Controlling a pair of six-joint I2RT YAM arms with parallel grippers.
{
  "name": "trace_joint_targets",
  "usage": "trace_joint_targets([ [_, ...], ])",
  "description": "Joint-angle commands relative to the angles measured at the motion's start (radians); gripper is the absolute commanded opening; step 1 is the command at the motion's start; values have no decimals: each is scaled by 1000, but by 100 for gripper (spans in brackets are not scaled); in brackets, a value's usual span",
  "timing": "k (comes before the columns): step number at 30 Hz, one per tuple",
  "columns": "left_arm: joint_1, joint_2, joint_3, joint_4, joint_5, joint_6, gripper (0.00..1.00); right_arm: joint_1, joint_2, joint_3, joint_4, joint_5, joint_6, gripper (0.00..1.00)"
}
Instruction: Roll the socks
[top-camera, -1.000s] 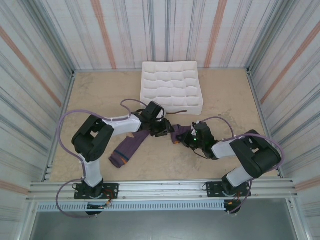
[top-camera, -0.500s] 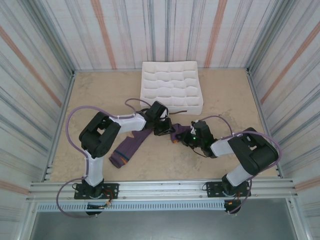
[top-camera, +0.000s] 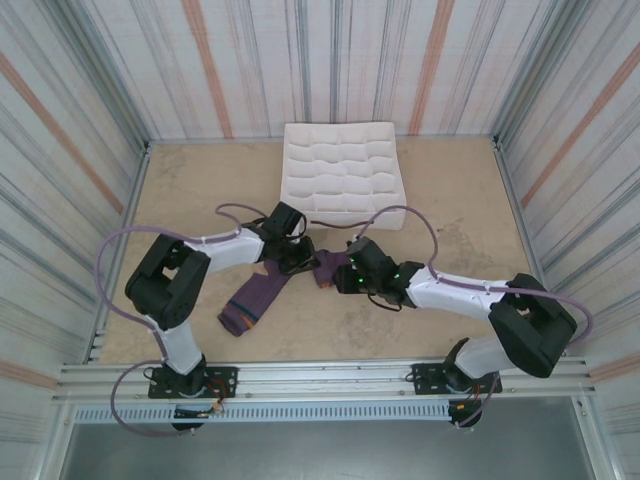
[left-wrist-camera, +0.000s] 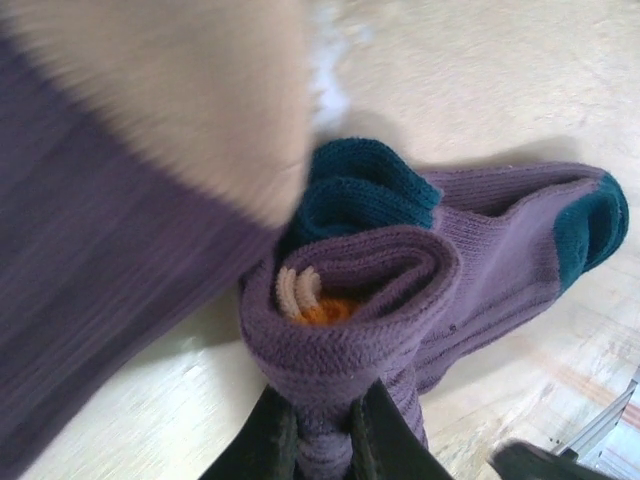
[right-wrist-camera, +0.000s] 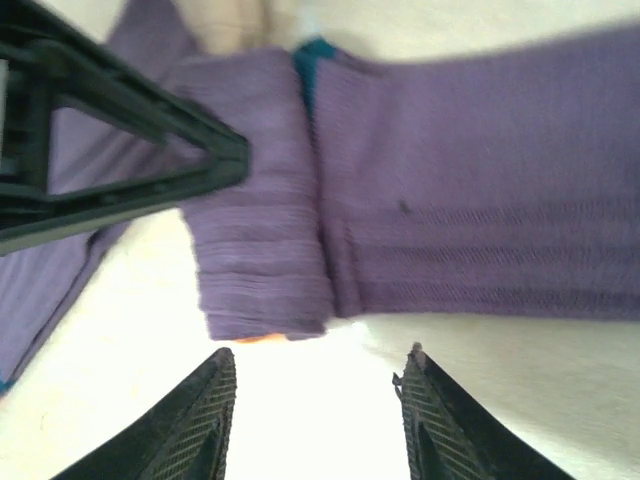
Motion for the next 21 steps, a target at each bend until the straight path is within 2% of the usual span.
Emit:
trace_joint_targets([
  [1,16,-50,-53,-58,-9,-52,0,107,41,72,-138,223,-151,49],
  [7,22,-86,-72,-54,22,-87,0,311,154,148,-56,464,-346,50],
  [9,27,-95,-74,-57,23,-88,0,337,205,182,-66,516,-363,51],
  [11,30,-103,-82,-54,27,-89,0,360,253,212,-78,581,-374,56],
  [17,39,-115,-101,-38,43,-97,0,402,366,274,-86,709,-399,54],
  [21,39,-117,-116,-22,51,-103,0,400,444,314,-90,740,-409,51],
])
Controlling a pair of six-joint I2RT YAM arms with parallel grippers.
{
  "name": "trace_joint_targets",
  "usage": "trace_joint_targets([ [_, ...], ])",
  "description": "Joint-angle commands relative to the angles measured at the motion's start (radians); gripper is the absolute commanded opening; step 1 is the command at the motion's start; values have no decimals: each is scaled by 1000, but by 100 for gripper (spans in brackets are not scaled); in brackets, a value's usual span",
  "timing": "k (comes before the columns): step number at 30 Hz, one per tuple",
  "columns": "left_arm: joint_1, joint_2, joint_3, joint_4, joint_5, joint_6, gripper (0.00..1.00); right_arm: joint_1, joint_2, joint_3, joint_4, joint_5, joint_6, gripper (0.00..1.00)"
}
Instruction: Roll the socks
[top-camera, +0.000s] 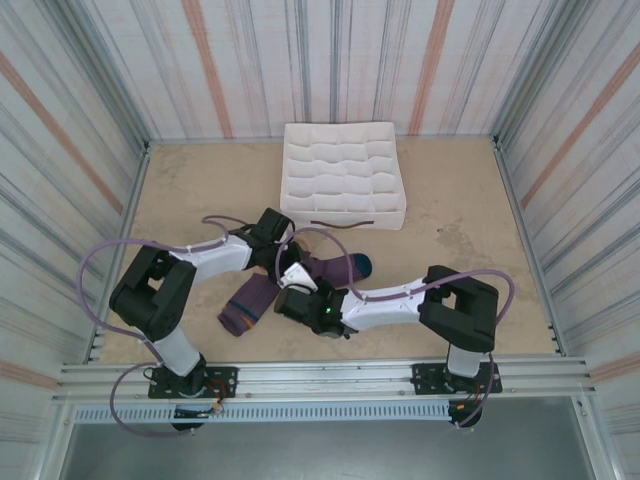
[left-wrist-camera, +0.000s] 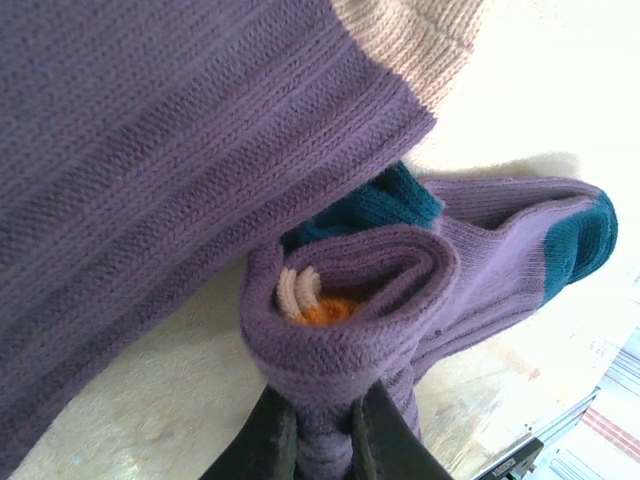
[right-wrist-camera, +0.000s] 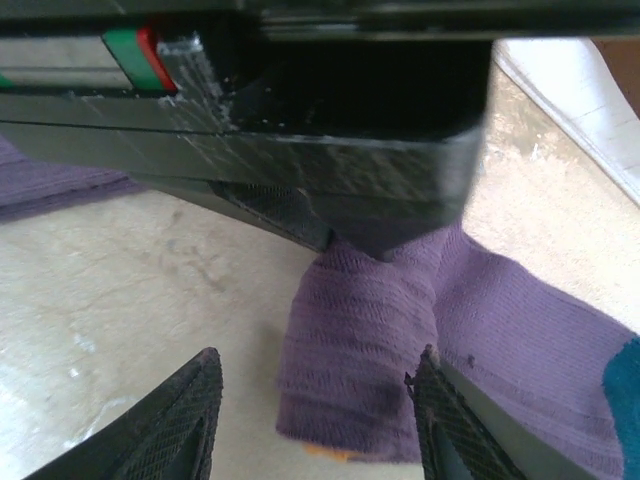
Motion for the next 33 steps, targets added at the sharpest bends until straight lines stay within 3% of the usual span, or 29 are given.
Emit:
trace_joint_targets([
  [1,7,-33,-28,-3,14,-19,0,3,61,41,-22,86,-28,50],
  [8,11,-39,-37,1,15,-17,0,-24,138,97,-64,77,22,33],
  [14,44,-56,-53,19,33,3,1,-60,118,82,-75,28,59,0],
  [19,67,-92,-70,43,41,13,35,-108,60,10,3,-99,42,0],
  [25,74,-113,-60,49,63,11,56,-176,3,-63,84,-257,28,0],
  [33,82,-127,-58,26,64,24,61,-201,2,-62,70,-276,28,0],
])
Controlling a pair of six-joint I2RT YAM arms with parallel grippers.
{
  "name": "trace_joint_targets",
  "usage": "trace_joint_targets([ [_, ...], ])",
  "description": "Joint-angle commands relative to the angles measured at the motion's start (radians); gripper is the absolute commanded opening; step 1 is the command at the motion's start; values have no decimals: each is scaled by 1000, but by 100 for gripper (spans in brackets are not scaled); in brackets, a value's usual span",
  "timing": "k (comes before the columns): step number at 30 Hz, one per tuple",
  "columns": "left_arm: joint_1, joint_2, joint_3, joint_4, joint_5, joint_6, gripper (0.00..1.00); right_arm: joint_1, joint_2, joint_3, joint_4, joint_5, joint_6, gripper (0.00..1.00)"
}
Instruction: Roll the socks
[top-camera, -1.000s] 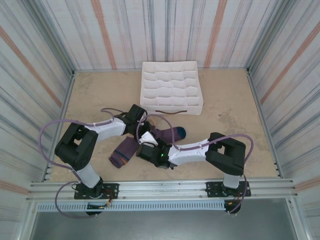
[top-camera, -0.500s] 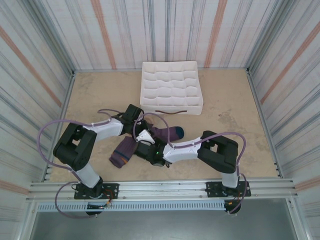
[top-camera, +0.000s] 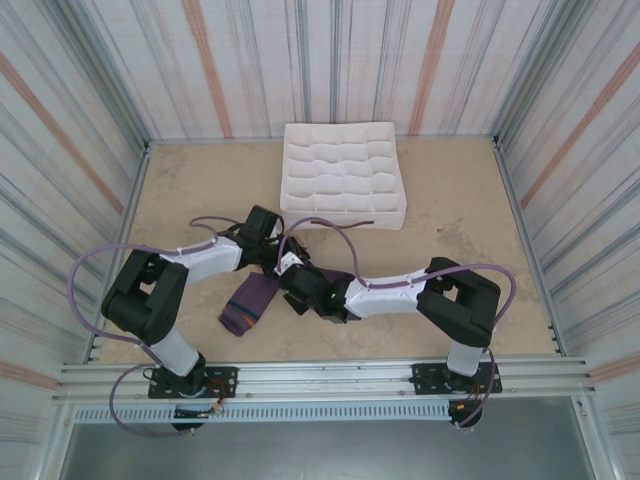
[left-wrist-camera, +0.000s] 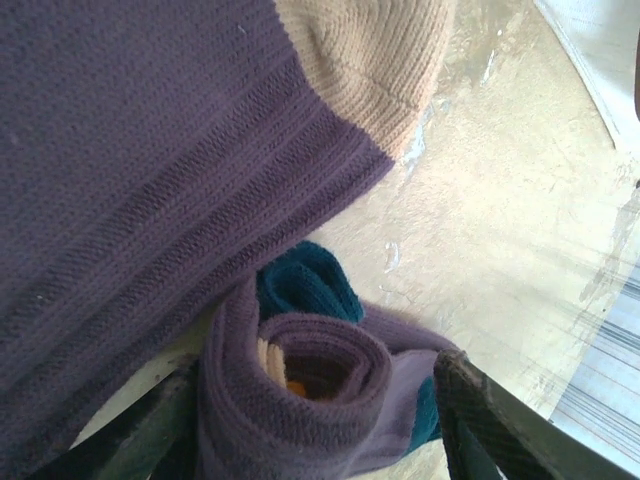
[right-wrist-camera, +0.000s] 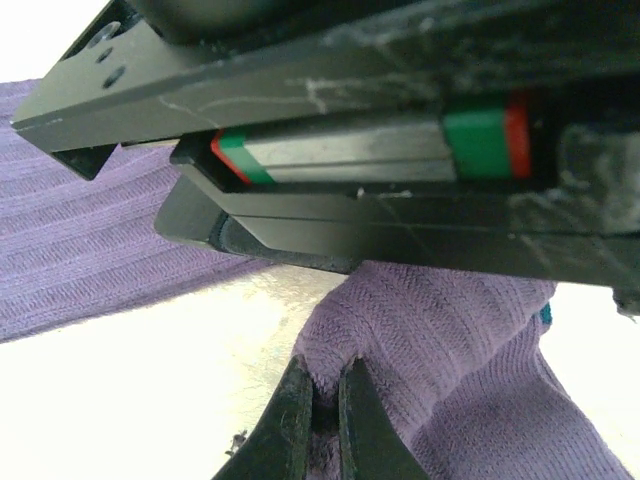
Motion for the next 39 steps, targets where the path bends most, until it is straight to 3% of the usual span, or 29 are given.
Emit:
trace_joint_targets([
  [1,15,-82,-11,-70,75,54,60,-85,12,-39,-141,52,109,0],
  [7,20,-64,-19,-76,60,75,60,-47,34,-6,-188,127,71,0],
  [13,22,-39,43,-190,-2,172,61,-17,51,2,-215,198,13,0],
  [19,40,0,23,-90,96,132,61,-21,17,-54,-171,184,-46,0],
  [27,45,23,44,-110,96,138,61,-19,-39,-160,-122,241,-146,0],
  [34,47,13,46,-85,115,109,61,-35,-95,-211,-85,185,-155,0],
  [39,48,-7,56,-98,121,106,60,-134,-176,-247,-70,-39,-49,0],
])
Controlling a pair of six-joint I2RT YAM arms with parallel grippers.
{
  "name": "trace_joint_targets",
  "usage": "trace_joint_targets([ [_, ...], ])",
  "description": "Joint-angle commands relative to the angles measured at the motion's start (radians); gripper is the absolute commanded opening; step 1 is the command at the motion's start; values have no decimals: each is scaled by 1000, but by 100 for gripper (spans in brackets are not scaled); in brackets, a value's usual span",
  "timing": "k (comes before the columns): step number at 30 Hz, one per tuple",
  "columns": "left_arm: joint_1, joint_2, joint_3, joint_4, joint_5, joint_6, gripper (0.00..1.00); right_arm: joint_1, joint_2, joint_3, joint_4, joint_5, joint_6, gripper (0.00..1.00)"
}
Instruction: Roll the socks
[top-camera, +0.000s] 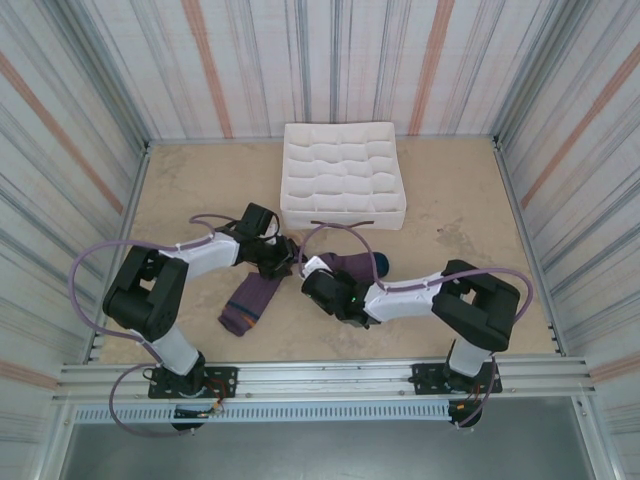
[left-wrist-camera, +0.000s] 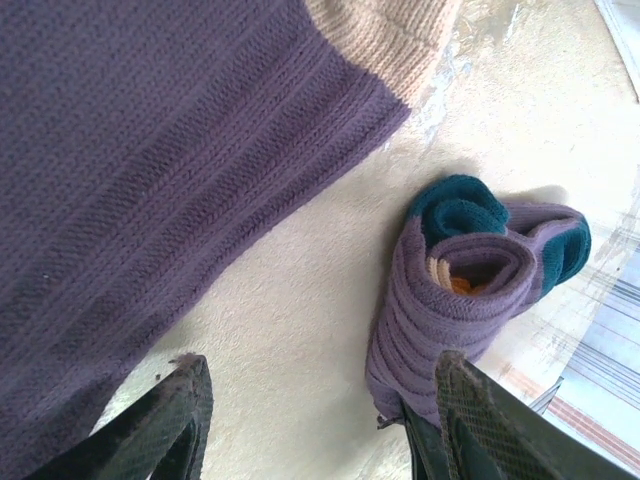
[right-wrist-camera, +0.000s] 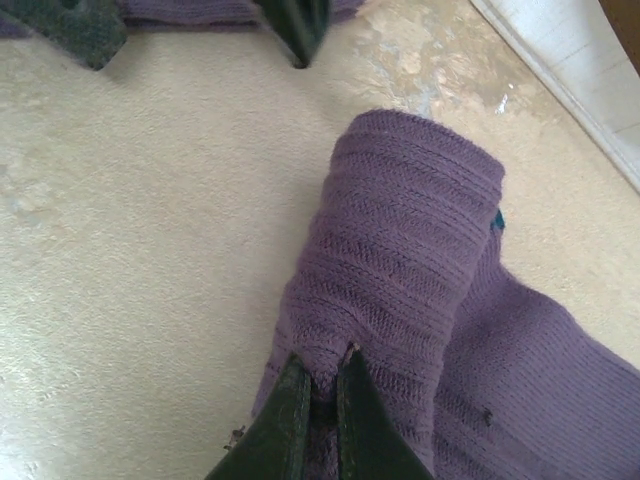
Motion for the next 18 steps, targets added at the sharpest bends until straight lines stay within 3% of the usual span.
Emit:
trace_joint_targets([
  [1,4,-34,30,-23,27,-4,60,-97,-71,-62,-41,-235,100,0],
  [5,2,-45,29,-28,28,-3,60,-266,-155,-123,6,-519,228,0],
  [8,2,-45,29,-25,26,-3,59,-349,-187,-186,82,-643,331,0],
  [13,-5,-40,26,-16,24,-8,59,-417,-209,-316,277,-727,515,0],
  [18,-21,-34,28,-8,21,-13,59,-452,-237,-423,432,-725,682,0],
])
